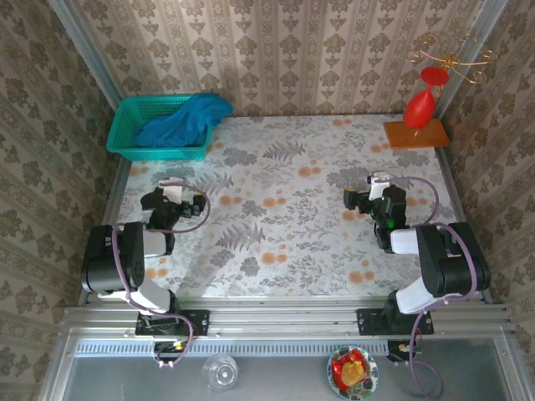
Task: Fold the inside-out t-shirt
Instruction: Pick up the T-shirt from the basket.
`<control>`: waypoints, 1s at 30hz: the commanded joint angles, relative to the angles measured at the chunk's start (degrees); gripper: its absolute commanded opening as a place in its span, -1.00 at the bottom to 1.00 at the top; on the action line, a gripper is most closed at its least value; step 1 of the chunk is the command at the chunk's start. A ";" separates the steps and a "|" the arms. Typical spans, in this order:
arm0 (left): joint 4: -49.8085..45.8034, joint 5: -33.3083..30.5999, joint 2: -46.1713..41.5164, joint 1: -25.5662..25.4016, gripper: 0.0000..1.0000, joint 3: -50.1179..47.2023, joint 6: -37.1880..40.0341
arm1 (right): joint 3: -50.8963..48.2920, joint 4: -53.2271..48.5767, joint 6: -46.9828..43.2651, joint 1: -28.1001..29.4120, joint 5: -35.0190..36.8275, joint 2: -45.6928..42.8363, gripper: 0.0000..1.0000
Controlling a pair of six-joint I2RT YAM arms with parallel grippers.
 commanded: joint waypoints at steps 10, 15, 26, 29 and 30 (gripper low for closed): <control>1.56 0.96 -0.05 0.48 1.00 -0.30 0.62 | -0.03 1.94 -0.78 -0.47 -1.45 0.06 1.00; 1.51 0.87 -0.05 0.38 1.00 -0.30 0.63 | -0.03 1.94 -0.82 -0.50 -1.44 0.06 1.00; 1.47 0.95 -0.09 0.38 1.00 -0.21 0.59 | 0.03 1.90 -0.78 -0.54 -1.55 0.06 1.00; 1.38 0.20 0.00 0.44 1.00 -0.13 0.16 | -0.03 1.88 -0.69 -0.62 -1.54 0.06 1.00; 1.35 -0.25 0.11 0.48 1.00 -0.12 0.01 | 0.08 1.77 -0.60 -0.67 -1.61 0.06 1.00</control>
